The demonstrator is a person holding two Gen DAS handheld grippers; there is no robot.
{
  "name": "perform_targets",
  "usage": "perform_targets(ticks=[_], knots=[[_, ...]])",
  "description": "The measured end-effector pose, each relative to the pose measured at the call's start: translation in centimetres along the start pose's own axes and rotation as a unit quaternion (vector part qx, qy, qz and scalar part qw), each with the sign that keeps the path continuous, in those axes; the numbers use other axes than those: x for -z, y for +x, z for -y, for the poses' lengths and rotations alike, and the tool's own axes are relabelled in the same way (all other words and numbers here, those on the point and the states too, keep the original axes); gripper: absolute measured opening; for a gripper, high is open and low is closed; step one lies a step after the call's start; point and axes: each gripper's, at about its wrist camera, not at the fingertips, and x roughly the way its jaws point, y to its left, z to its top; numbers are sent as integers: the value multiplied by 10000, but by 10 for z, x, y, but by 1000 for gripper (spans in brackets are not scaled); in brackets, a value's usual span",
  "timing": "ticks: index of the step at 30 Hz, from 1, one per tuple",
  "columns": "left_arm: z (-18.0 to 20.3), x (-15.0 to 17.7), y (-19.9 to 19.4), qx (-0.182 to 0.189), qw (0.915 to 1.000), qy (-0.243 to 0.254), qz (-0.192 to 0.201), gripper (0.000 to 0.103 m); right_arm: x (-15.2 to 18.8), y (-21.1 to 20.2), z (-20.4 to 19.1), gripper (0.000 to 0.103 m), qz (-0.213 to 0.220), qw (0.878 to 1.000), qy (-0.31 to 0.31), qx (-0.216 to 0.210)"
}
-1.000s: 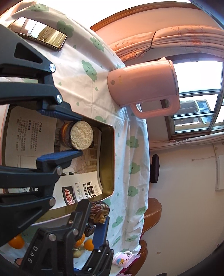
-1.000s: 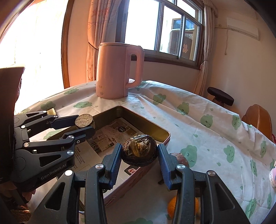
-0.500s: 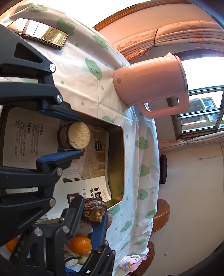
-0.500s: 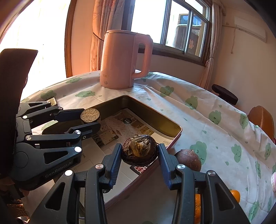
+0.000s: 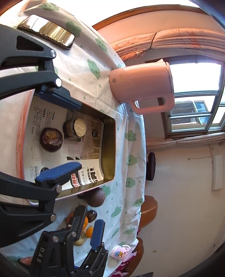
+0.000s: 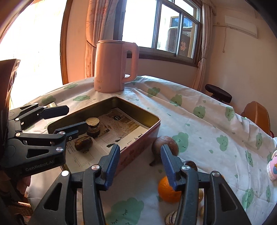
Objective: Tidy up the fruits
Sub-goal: 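Lower both held items into the tin box and open both grippers, then grasp a beige-topped cake with the right gripper while the left gripper grasps the large orange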
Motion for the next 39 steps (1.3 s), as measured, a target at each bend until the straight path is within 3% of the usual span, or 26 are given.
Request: perform_targets(ticks=[10, 20, 22, 25, 27, 32, 39], knots=[[54, 36, -37, 729, 9971, 233, -13, 66, 64, -64, 50, 57, 145, 9950, 902, 414], [103, 54, -43, 1097, 9901, 835, -259, 66, 84, -71, 71, 58, 132, 9904, 1196, 685], [108, 59, -37, 1149, 9884, 897, -427, 52, 86, -70, 71, 59, 127, 9905, 1187, 679], [112, 62, -27, 1197, 9861, 928, -676, 43, 89, -70, 71, 59, 112, 9907, 1193, 642], [113, 61, -26, 1218, 9857, 941, -683, 38, 89, -71, 71, 59, 125, 9908, 1195, 619], [118, 42, -29, 1258, 9865, 944, -449, 38, 85, -66, 72, 59, -6, 9904, 1232, 626], [112, 6, -9, 953, 9928, 704, -196, 38, 71, -53, 72, 59, -259, 9912, 1187, 518]])
